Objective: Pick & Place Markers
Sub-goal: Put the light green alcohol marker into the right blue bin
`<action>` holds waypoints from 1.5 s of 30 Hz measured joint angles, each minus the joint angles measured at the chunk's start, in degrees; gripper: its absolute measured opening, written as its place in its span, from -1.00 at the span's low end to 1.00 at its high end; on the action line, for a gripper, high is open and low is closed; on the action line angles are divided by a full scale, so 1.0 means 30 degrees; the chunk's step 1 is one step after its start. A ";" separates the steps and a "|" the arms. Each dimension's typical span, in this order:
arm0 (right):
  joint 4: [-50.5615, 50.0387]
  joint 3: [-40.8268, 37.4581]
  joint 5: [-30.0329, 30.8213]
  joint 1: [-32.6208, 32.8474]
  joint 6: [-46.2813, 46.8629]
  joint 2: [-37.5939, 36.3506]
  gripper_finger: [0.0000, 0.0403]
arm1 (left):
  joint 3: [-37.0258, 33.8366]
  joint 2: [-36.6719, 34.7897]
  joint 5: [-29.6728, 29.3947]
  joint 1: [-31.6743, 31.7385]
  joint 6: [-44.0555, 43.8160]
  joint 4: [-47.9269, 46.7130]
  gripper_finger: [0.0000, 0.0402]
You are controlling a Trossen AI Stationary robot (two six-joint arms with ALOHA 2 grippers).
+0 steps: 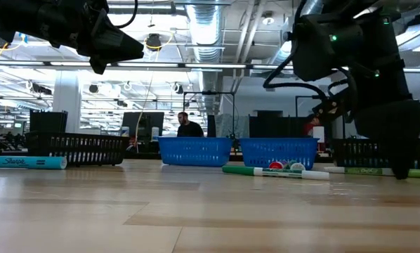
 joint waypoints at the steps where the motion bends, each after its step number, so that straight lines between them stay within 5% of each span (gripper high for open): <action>1: -0.0069 0.0171 0.0135 -0.0002 -0.0002 0.0001 -0.42 | 0.0000 0.0000 -0.0002 -0.0002 -0.0003 0.0000 -0.50; 15: -0.1695 -0.0081 0.2086 -0.1817 -0.1219 0.0001 -0.41 | 0.0000 0.0000 -0.0004 0.0002 0.0064 0.0000 -0.50; 33: 0.0710 -0.0379 -0.0552 -0.3664 -0.5255 -0.0042 -0.42 | 0.0000 0.0000 -0.0004 -0.0004 0.0066 -0.0007 -0.50; 45: 0.1474 0.0352 -0.0419 -0.2961 -0.5305 0.0035 -0.93 | 0.0000 0.0000 -0.0004 -0.0001 0.0066 -0.0007 -0.50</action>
